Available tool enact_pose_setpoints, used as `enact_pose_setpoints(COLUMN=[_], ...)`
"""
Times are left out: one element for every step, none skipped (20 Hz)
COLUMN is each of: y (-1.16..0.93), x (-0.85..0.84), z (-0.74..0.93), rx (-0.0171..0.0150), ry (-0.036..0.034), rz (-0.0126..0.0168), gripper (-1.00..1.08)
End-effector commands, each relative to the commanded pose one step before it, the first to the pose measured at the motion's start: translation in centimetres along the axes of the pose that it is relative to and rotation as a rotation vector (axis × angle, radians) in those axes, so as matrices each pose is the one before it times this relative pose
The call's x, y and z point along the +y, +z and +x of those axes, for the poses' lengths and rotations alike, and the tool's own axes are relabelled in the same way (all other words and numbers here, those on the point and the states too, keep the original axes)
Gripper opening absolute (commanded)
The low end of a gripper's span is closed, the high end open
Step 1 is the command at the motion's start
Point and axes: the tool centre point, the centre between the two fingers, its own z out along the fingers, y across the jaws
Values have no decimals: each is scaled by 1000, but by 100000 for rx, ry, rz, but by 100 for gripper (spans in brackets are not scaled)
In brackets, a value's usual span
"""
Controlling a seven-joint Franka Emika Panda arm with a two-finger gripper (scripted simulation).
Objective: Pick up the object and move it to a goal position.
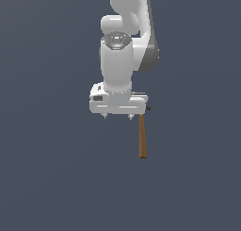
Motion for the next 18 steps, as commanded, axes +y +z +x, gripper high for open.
enact_pose_setpoints(y=[0, 4, 101, 138, 190, 251, 263, 215, 168, 116, 60, -4, -100, -59, -12, 24, 87, 121], x=[1, 50, 193, 305, 423, 545, 553, 433, 313, 191, 67, -54, -71, 35, 41, -48, -69, -124], z=[0, -12, -14, -32, -49, -67, -75, -65, -52, -36, -16, 15, 15, 23, 5, -16, -27, -43], rx=[0, 0, -135, -180, -246, -325, -336, -270, -205, -135, -65, 0, 113, 30, 0, 0, -49, -53], ry=[0, 0, 98, 131, 180, 239, 250, 205, 161, 113, 64, 0, -110, -62, 0, 0, 109, 159], rz=[0, 0, -101, -131, -176, -228, -231, -180, -133, -83, -35, 0, 62, 0, 0, 0, 5, 25], gripper=[100, 100, 100, 100, 100, 100, 100, 100, 100, 100, 100, 100, 100, 100, 100, 100, 100, 100])
